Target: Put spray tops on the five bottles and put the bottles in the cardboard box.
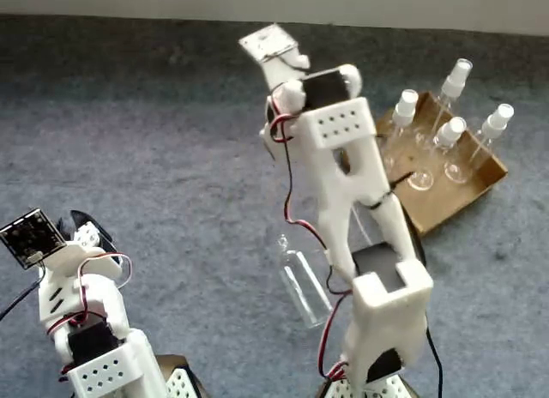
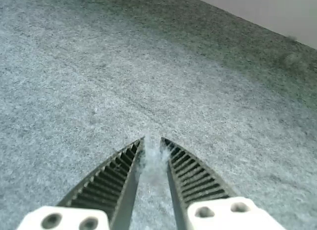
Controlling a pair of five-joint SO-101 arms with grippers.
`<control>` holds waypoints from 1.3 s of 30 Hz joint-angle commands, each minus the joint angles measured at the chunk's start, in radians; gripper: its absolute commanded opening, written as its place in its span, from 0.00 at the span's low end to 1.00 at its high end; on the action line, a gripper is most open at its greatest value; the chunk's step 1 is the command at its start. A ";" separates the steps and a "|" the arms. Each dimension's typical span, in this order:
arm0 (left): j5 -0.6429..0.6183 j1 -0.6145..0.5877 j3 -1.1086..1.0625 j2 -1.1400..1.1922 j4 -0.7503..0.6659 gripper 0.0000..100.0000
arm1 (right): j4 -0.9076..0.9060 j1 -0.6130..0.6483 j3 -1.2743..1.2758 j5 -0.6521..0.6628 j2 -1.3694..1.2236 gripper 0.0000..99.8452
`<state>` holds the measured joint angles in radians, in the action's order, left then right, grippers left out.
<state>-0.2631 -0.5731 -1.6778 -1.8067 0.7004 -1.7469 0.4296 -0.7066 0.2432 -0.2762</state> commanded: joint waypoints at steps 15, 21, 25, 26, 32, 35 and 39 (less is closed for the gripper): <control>-0.005 0.018 -0.018 -0.004 0.005 0.00 | -0.013 -0.038 0.526 0.011 0.946 0.01; -0.005 0.018 -0.018 -0.004 0.005 0.00 | -0.015 -0.039 0.670 0.104 1.185 0.01; -0.005 0.018 -0.018 -0.004 0.005 0.00 | -0.018 -0.039 0.840 0.144 1.302 0.01; -0.005 0.018 -0.018 -0.004 0.005 0.00 | -0.018 -0.039 0.895 0.144 1.322 0.01; -0.005 0.018 -0.018 -0.004 0.005 0.00 | 0.005 -0.033 1.219 0.147 1.359 0.15; -0.005 0.019 -0.018 -0.004 0.005 0.00 | 0.077 -0.033 1.328 0.146 1.359 0.24; -0.005 0.019 -0.018 -0.004 0.005 0.00 | 0.120 0.018 1.442 0.149 1.359 0.33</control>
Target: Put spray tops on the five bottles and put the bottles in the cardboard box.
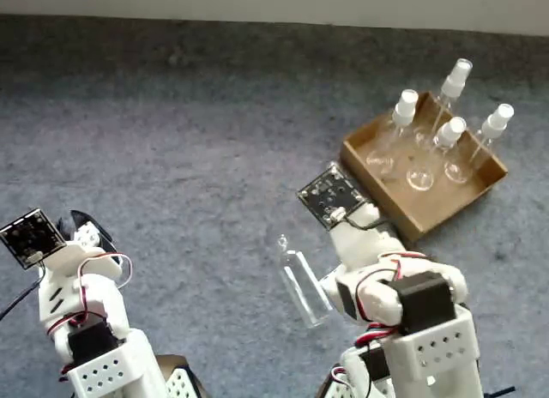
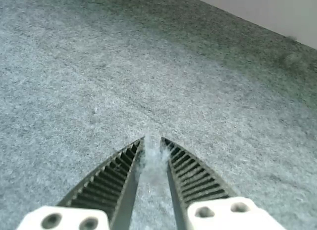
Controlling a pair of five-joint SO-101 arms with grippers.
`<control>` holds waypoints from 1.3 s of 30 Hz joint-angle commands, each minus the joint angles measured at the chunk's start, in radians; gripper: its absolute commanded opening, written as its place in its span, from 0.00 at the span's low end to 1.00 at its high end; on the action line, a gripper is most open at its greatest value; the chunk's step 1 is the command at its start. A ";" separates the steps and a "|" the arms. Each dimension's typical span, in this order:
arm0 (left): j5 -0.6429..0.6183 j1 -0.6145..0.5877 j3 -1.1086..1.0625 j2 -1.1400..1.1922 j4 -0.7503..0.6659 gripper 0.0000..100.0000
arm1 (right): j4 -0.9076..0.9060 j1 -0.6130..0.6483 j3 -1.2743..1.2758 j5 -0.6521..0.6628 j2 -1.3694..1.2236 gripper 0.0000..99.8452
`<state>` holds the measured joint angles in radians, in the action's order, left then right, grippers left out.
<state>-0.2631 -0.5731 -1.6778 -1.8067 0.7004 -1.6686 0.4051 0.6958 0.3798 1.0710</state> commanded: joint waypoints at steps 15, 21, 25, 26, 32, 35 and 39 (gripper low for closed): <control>-0.005 0.048 -0.018 -0.002 0.006 0.00 | 0.137 0.196 0.013 -0.083 -0.277 0.36; -0.005 0.048 -0.018 -0.002 0.006 0.00 | 0.277 0.278 0.021 -0.084 -0.367 0.36; -0.005 0.048 -0.018 -0.002 0.006 0.00 | 0.351 0.278 0.027 -0.123 -0.420 0.36; -0.005 0.048 -0.018 -0.002 0.006 0.00 | 0.358 0.278 0.027 -0.144 -0.438 0.36; -0.005 0.048 -0.018 -0.002 0.006 0.00 | 0.429 0.277 0.027 -0.166 -0.591 0.36; -0.005 0.048 -0.018 -0.002 0.006 0.00 | 0.461 0.280 0.027 -0.167 -0.691 0.36; -0.005 0.048 -0.018 -0.002 0.006 0.00 | 0.527 0.278 0.027 -0.169 -0.802 0.35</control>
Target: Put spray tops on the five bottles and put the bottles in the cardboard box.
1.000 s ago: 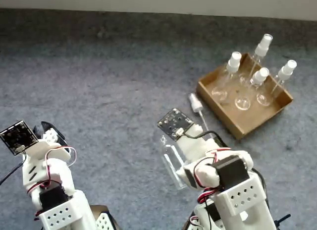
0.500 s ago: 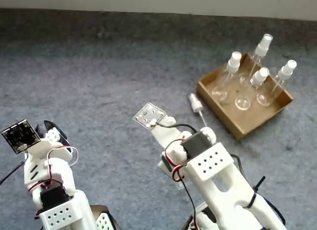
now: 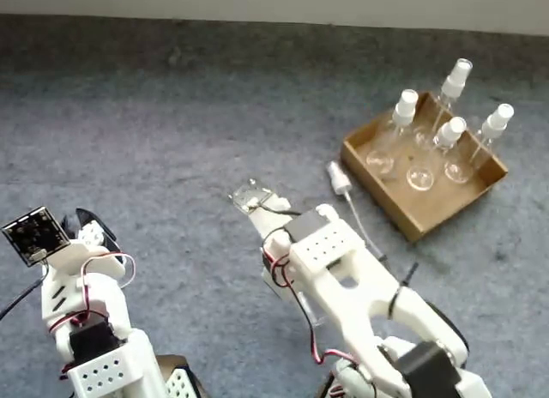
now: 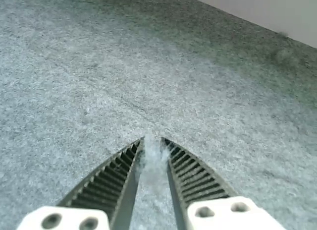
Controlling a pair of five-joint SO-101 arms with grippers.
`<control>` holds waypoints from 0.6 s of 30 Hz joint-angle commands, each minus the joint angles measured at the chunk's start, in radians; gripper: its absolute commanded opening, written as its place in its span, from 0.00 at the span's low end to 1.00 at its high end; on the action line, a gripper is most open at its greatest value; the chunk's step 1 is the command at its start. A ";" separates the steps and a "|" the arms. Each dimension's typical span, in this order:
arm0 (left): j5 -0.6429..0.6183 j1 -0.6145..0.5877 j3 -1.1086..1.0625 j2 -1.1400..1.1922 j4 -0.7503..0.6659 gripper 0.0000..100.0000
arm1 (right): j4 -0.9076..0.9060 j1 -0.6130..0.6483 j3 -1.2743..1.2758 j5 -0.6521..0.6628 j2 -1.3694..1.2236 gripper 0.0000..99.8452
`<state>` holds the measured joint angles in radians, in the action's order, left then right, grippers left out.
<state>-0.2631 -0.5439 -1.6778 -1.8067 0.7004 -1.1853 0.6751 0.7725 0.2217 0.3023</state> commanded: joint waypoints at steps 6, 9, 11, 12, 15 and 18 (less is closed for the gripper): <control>-0.005 0.019 -0.018 -0.002 0.006 0.00 | 0.050 0.008 -0.054 -0.008 -0.058 0.16; -0.005 0.019 -0.018 -0.002 0.006 0.00 | 0.041 0.007 -0.058 -0.005 -0.058 0.13; -0.005 0.019 -0.018 -0.002 0.006 0.00 | 0.005 -0.010 -0.059 -0.005 -0.058 0.12; -0.005 0.019 -0.018 -0.002 0.006 0.00 | -0.024 -0.022 -0.061 -0.005 -0.056 0.11; -0.005 0.019 -0.018 -0.002 0.006 0.00 | -0.091 -0.053 -0.127 -0.005 -0.022 0.10; -0.005 0.019 -0.018 -0.002 0.006 0.00 | -0.162 -0.058 -0.193 -0.003 0.077 0.10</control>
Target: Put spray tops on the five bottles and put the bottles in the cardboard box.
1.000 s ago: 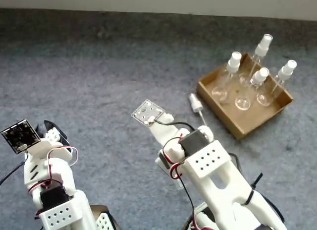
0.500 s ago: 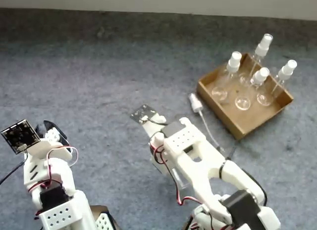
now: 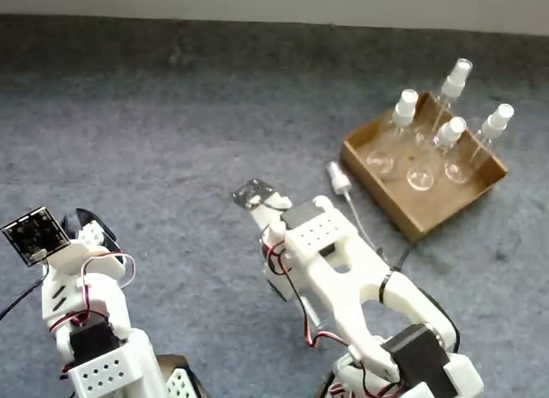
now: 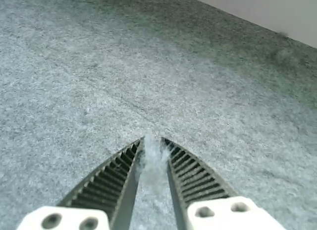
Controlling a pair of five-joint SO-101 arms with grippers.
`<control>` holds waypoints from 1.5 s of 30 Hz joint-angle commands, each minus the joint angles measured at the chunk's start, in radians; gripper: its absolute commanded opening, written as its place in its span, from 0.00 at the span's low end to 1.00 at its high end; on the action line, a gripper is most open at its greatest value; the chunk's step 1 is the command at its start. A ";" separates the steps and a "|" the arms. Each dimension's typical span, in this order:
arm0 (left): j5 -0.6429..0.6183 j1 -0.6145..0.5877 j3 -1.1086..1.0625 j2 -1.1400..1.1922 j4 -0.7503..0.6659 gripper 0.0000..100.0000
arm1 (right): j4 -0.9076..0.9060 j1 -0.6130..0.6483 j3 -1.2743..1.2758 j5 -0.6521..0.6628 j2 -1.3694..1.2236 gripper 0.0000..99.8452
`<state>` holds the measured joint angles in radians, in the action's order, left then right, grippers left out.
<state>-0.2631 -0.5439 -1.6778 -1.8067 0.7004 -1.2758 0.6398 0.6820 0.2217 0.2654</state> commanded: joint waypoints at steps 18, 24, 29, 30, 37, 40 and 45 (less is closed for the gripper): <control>0.143 0.096 -0.016 -0.005 0.080 0.00 | 0.073 -0.170 0.243 -0.009 1.107 0.10; 0.285 0.245 0.018 -0.005 0.170 0.00 | 0.182 -0.407 0.427 -0.009 1.307 0.10; 0.367 0.374 0.177 -0.002 0.350 0.00 | 0.242 -0.506 0.552 -0.011 1.419 0.10; 0.374 0.394 0.217 -0.002 0.381 0.00 | 0.255 -0.522 0.576 -0.014 1.442 0.10; 0.411 0.568 0.449 0.015 0.532 0.00 | 0.291 -0.611 0.708 -0.123 1.580 0.10; 0.411 0.621 0.501 0.111 0.532 0.00 | 0.291 -0.625 0.713 -0.129 1.570 0.10; 0.408 0.734 0.633 0.404 0.532 0.00 | 0.341 -0.714 0.723 -0.130 1.572 0.10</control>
<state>0.1404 0.0882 -1.1853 -1.6210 1.2313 -0.9766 -0.0215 1.4108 0.1020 1.8274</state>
